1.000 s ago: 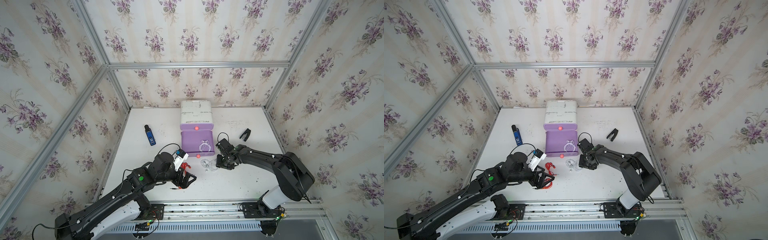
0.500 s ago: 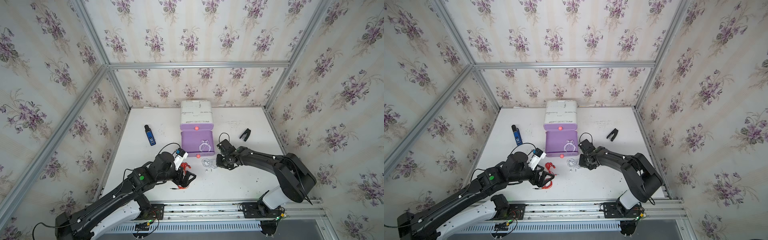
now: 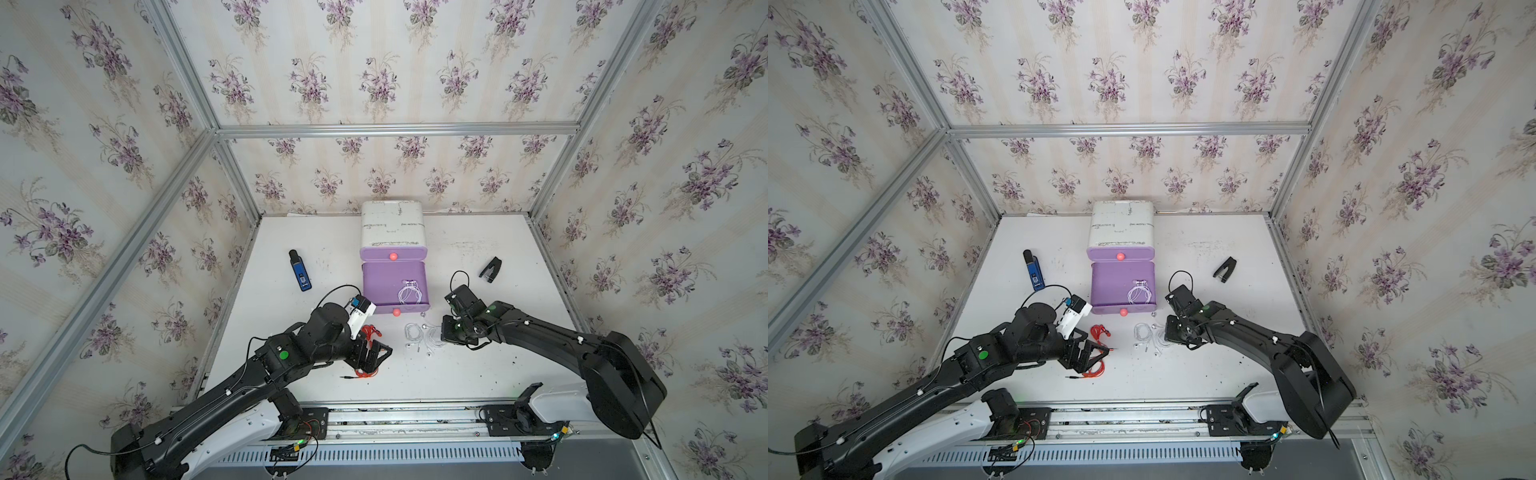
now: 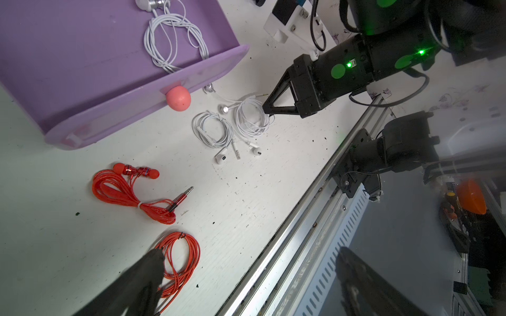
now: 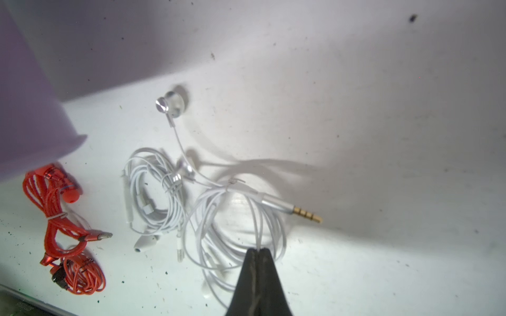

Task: Place the wired earphones into the drawer by color
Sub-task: Pick up the wired earphones from the center of the board.

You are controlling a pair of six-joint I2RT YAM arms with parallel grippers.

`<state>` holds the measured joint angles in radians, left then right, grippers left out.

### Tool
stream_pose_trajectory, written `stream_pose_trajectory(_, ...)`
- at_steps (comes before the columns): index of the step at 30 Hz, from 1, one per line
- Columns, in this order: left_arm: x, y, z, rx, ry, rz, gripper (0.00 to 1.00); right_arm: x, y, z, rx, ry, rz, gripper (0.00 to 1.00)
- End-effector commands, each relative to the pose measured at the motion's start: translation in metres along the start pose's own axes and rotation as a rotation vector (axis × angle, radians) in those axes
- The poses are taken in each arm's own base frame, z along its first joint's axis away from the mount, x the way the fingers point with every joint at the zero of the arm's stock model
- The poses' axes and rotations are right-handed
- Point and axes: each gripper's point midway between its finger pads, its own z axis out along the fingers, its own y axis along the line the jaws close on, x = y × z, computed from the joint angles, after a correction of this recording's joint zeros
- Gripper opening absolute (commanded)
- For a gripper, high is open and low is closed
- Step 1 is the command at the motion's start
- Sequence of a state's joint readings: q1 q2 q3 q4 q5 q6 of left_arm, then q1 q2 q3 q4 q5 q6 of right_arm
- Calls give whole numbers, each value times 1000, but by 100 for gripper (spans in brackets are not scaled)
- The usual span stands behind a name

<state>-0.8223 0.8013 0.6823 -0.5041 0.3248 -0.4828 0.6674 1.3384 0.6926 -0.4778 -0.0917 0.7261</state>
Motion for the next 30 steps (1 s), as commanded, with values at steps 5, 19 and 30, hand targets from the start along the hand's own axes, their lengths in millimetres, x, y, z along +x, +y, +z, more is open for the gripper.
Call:
stream_pose_trajectory(5, -11, -5, 0, 9, -25, 14, 100, 0, -1, -22, -14, -37, -20, 0)
stream_pose_trajectory(19, -46, -37, 13, 158, -76, -70, 100, -22, 17, -93, -100, -154, -61, 0)
stream_pose_trajectory(30, -90, -60, 17, 290, -204, -248, 100, -34, 68, -172, -357, -261, -111, 0)
